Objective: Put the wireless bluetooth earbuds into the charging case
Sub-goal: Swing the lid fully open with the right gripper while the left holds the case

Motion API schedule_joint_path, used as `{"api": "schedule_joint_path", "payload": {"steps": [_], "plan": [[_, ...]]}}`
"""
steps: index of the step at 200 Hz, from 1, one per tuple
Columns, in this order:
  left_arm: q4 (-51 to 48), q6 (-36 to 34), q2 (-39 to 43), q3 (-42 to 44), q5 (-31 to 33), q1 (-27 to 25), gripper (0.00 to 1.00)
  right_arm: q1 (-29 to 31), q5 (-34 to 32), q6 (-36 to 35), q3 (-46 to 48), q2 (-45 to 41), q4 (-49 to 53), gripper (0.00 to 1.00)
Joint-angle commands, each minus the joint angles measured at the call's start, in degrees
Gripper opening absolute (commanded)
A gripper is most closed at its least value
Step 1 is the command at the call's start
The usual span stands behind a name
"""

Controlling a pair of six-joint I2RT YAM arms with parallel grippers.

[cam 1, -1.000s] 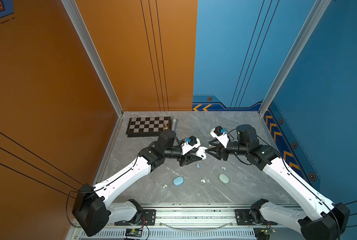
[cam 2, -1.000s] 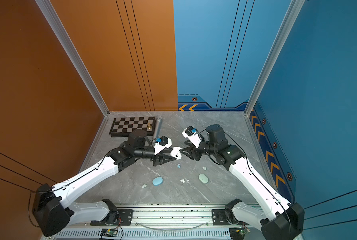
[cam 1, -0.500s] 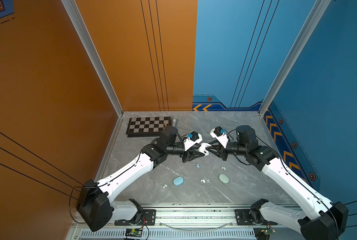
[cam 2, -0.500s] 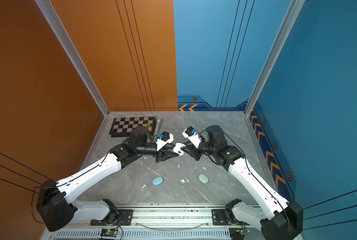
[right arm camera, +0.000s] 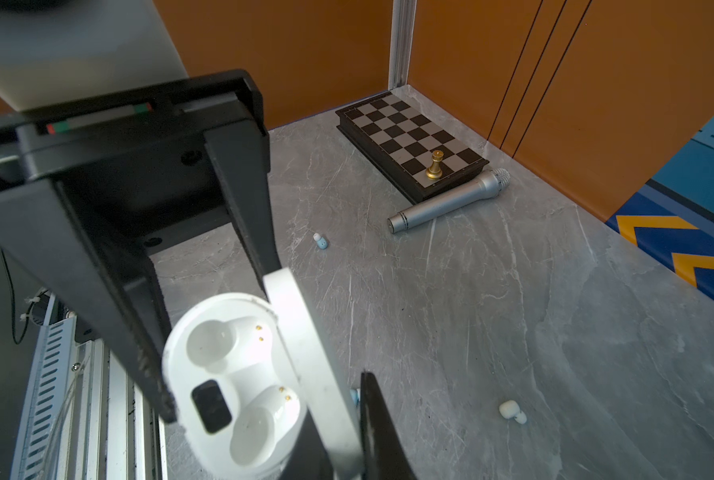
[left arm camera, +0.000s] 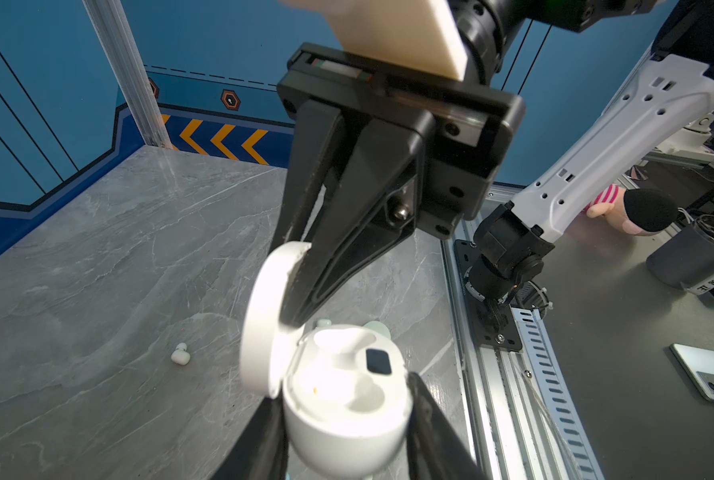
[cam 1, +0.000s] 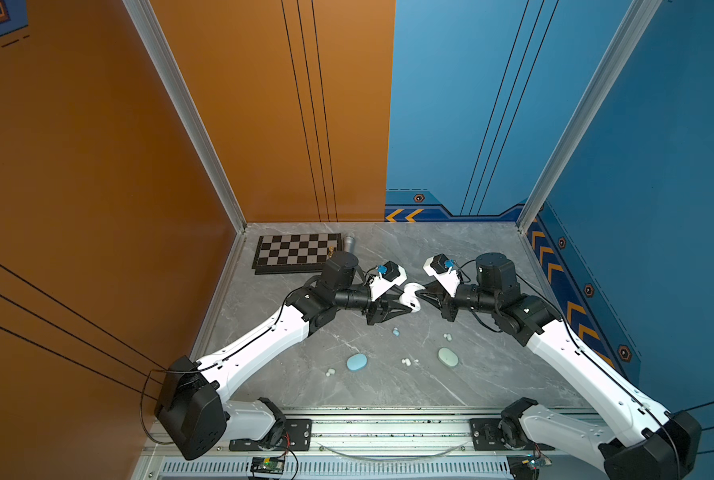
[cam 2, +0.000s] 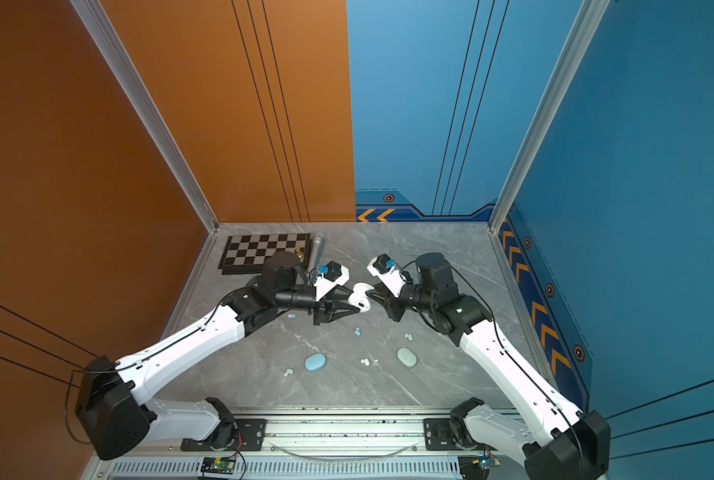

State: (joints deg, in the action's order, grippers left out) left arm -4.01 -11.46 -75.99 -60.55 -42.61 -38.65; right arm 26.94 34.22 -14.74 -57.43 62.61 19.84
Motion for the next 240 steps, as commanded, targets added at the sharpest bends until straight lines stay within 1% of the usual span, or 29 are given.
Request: {"api": "schedule_joint_path", "payload": {"steps": [1, 8, 14, 30, 37, 57, 81, 102, 111, 122, 136, 176, 206, 240], "plan": [[1.33, 0.99, -0.18, -1.94, 0.74, -0.15, 0.00, -0.31, -2.04, 0.50, 0.70, -0.93, -1.10, 0.00], [1.29, 1.20, -0.22, -2.04, 1.09, -0.11, 0.09, -0.31, -2.20, 0.51, 0.67, -1.02, -1.28, 0.00], [1.31, 1.46, -0.28, -2.03, 1.57, -0.07, 0.19, -0.31, -2.56, 0.61, 0.70, -1.00, -1.37, 0.00], [1.24, 1.93, -0.27, -2.25, 2.48, 0.19, 0.41, -0.31, -4.02, 0.62, 0.74, -1.32, -1.64, 0.00], [1.15, 2.00, -0.25, -2.41, 2.85, 0.24, 0.49, -0.31, -4.95, 0.44, 0.71, -1.47, -1.60, 0.00], [0.48, 1.92, 0.08, -3.41, 3.93, 0.59, 0.63, -0.31, -8.14, -1.05, 0.72, -1.87, -1.30, 0.00], [-1.77, -0.34, 0.80, -5.26, 5.95, 1.07, 0.71, -0.13, -11.47, -2.84, 0.65, -2.42, -1.02, 0.00], [-4.52, -3.63, 0.34, -8.00, 8.49, 0.79, 0.71, 0.26, -12.98, -3.99, 0.33, -2.67, -0.97, 0.00], [-6.23, -6.88, -0.32, -9.75, 9.99, -0.04, 0.70, 0.52, -13.29, -4.32, 0.31, -2.67, -0.89, 0.00], [-11.00, -11.37, -1.31, -11.97, 12.54, -1.31, 0.67, 0.90, -13.43, -4.59, 0.30, -2.71, -0.94, 0.00], [-12.67, -15.23, -2.71, -13.71, 15.98, -2.55, 0.64, 1.32, -13.31, -4.90, 0.47, -2.67, -0.94, 0.00], [-14.19, -18.63, -5.63, -17.02, 16.38, -3.78, 0.52, 2.57, -12.75, -5.12, 0.38, -2.32, -1.17, 0.00], [-15.17, -20.07, -6.61, -17.67, 16.90, -4.10, 0.45, 3.16, -12.60, -5.08, 0.22, -2.14, -1.67, 0.00], [-15.20, -20.59, -7.42, -18.32, 16.95, -4.22, 0.32, 3.36, -12.33, -5.08, 0.28, -2.32, -1.64, 0.00]]}}
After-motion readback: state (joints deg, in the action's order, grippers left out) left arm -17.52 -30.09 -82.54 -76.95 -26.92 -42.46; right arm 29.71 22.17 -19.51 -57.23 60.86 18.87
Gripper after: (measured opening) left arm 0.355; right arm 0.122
